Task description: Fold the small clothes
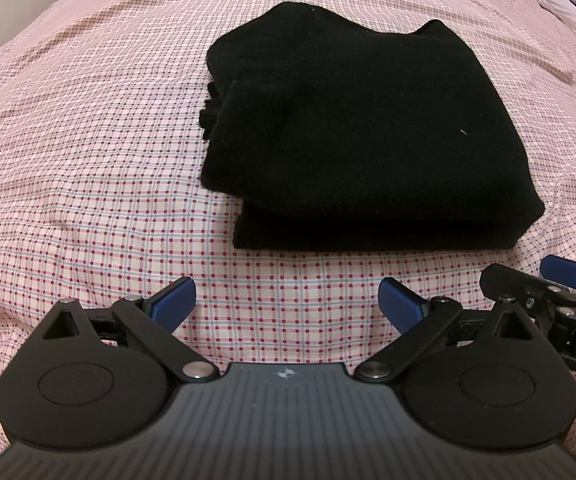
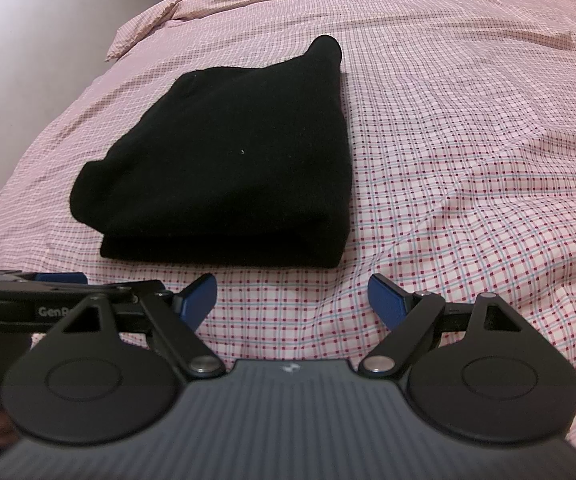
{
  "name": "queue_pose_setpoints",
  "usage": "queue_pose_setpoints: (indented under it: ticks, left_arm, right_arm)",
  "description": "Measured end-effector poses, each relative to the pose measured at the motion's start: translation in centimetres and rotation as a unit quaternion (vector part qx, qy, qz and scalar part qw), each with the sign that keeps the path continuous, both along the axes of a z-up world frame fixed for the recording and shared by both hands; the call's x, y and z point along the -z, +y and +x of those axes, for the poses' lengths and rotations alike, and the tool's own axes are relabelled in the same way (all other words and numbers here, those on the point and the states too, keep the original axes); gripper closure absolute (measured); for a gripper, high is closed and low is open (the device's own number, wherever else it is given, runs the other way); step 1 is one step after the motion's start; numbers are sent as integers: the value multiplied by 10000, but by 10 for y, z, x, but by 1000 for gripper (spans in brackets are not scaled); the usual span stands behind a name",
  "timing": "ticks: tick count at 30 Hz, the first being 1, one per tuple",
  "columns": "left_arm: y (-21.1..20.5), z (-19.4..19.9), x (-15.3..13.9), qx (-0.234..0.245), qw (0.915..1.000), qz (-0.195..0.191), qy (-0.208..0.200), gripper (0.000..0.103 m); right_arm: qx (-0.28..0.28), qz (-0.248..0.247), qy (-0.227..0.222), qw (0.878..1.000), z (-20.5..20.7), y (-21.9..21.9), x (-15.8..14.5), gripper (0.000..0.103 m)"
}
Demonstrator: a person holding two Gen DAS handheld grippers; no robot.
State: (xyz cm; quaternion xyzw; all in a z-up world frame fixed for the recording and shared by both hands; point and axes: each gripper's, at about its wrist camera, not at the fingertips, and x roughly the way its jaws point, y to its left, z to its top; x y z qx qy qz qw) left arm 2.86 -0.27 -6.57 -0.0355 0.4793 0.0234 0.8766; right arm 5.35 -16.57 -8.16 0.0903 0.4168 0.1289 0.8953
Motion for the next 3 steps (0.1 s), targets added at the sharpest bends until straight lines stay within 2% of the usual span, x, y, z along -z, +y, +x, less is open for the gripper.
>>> queue_pose_setpoints:
  ticks: [3]
  left_arm:
    - [-1,2,0,7,10000,-14,4,3]
  right_arm:
    - [3,1,-2,10000,0,0,0,19]
